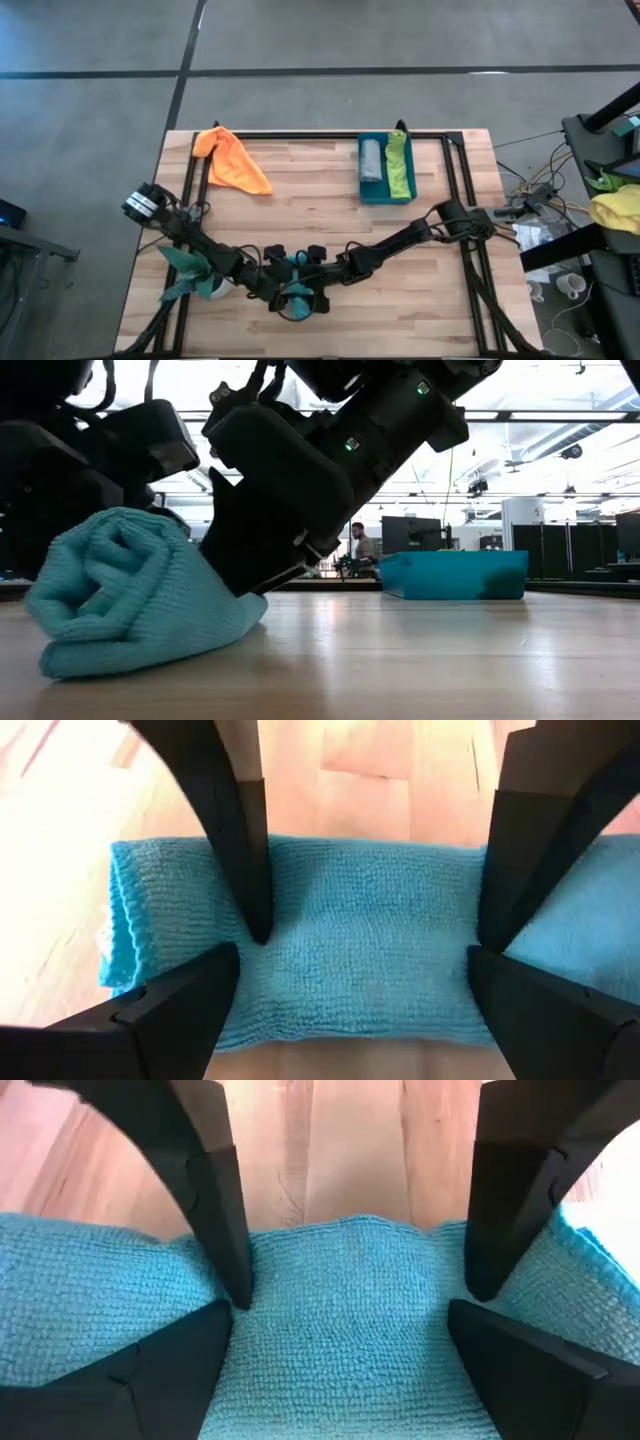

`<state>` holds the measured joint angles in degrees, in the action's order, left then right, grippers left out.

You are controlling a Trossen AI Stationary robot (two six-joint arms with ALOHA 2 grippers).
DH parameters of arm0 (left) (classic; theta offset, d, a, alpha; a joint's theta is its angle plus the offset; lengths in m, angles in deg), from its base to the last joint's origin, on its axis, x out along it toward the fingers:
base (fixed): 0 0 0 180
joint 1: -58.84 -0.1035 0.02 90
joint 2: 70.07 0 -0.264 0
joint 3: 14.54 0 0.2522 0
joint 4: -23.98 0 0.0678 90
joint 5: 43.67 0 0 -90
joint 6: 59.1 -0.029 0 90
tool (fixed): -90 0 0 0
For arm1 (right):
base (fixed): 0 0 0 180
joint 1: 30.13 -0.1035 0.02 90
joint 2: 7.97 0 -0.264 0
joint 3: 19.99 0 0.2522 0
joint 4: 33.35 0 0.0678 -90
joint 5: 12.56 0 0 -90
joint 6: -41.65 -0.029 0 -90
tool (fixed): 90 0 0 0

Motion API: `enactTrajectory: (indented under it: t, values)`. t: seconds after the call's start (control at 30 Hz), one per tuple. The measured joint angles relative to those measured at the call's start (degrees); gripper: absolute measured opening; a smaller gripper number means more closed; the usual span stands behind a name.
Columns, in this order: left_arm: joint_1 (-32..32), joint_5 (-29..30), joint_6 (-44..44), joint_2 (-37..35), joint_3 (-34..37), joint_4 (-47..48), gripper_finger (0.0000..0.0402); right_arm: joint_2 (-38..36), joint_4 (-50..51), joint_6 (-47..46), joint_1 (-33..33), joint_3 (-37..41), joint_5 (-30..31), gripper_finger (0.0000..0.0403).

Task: Roll microfiber towels into tight, uniform cylinder then place into a basket
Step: Roll the blue towel

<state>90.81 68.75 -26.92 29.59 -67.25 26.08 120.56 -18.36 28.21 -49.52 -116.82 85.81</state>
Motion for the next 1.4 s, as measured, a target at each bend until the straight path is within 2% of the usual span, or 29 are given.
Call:
enactTrajectory:
  t: [0.23, 0.37, 0.6, 0.87, 1.0, 1.13, 1.23, 1.4]
  values:
    - [-0.24, -0.01, 0.03, 2.18, 1.74, -3.50, 0.0377, -6.12, 7.95, 1.29, -0.13, 0.38, -0.03, 0.0370]
    - [-0.33, -0.26, -0.02, 2.23, 1.79, -3.50, 0.0377, -8.38, 5.78, -1.20, -1.20, 0.16, 0.23, 0.0370]
    - [-0.40, -0.38, -0.09, 2.27, 1.89, -3.72, 0.0377, -3.93, -2.64, -7.67, -3.69, 0.14, 1.17, 0.0370]
    - [-0.44, -0.45, 0.26, 2.32, 1.98, -4.08, 0.0377, 1.78, -3.87, -7.18, -6.65, -0.24, 2.89, 0.0370]
    - [-0.44, -0.45, 0.24, 1.72, 1.77, -4.24, 0.0377, 0.69, -2.81, -5.68, -6.84, -0.11, 2.93, 0.0370]
    - [-0.48, -0.23, -0.97, 0.39, 0.42, -3.86, 0.0377, -3.41, 1.57, -6.37, -7.02, 0.18, 2.93, 0.0370]
    - [-0.85, -0.21, -1.70, 0.00, 0.07, -3.54, 0.0377, -7.36, 5.54, -11.01, -7.17, 0.18, 2.56, 0.0370]
    - [-1.86, 0.19, -0.98, -0.07, 0.03, -3.85, 0.0377, -12.69, 11.01, -26.13, -7.47, 0.14, 1.82, 0.0370]
